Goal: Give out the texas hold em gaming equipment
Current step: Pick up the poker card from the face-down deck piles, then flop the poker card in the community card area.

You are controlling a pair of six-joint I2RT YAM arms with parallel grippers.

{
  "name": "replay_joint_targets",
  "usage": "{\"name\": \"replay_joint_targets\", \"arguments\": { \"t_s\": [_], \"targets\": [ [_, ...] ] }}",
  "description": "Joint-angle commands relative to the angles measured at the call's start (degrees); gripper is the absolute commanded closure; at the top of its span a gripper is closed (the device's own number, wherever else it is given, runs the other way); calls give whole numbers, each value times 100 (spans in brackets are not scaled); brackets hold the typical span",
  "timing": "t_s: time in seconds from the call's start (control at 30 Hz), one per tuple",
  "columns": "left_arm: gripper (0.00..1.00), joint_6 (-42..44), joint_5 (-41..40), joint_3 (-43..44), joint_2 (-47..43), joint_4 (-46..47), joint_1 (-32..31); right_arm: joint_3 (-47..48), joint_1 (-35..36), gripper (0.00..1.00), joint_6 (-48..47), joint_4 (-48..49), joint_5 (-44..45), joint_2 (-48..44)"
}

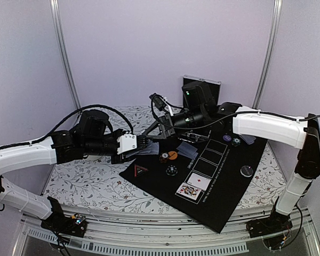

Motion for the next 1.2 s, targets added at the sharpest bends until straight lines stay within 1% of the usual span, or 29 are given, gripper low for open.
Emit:
{"name": "replay_joint_targets", "arguments": {
  "t_s": [0.0, 0.23, 0.43, 0.6, 0.73, 0.8, 0.9, 1.03, 1.13, 1.17],
  "targets": [
    [52, 11, 94, 72, -61, 108, -61, 295, 24, 98, -228, -223, 55, -148],
    [52, 19, 137, 76, -87, 96, -61, 206, -198, 98, -385, -449, 238, -535],
    [52, 22, 145, 76, -96, 97, -67, 9, -355, 98, -287, -231, 179, -742],
    [52, 30, 143, 79, -105, 96, -65, -73, -457, 98, -257, -251, 248, -847],
    [52, 38, 136, 67, -114, 88, -63, -35, -666, 98, -379, -473, 373, -1067],
    [52, 39, 148, 68, -114, 88, -60, 41, -865, 98, -546, -723, 582, -1276],
    [52, 39, 158, 68, -118, 82, -64, 116, -1182, 98, -1107, -1165, 1071, -1669],
    [52, 41, 161, 75, -122, 77, -58, -50, -1485, 98, -2286, -1503, 1826, -2151],
    [52, 44, 157, 76, -122, 73, -66, -523, -1524, 98, -3603, -1457, 2442, -2453],
    [52, 44, 157, 76, -122, 70, -67, -793, -1526, 98, -4252, -1396, 2483, -2551]
  ]
}}
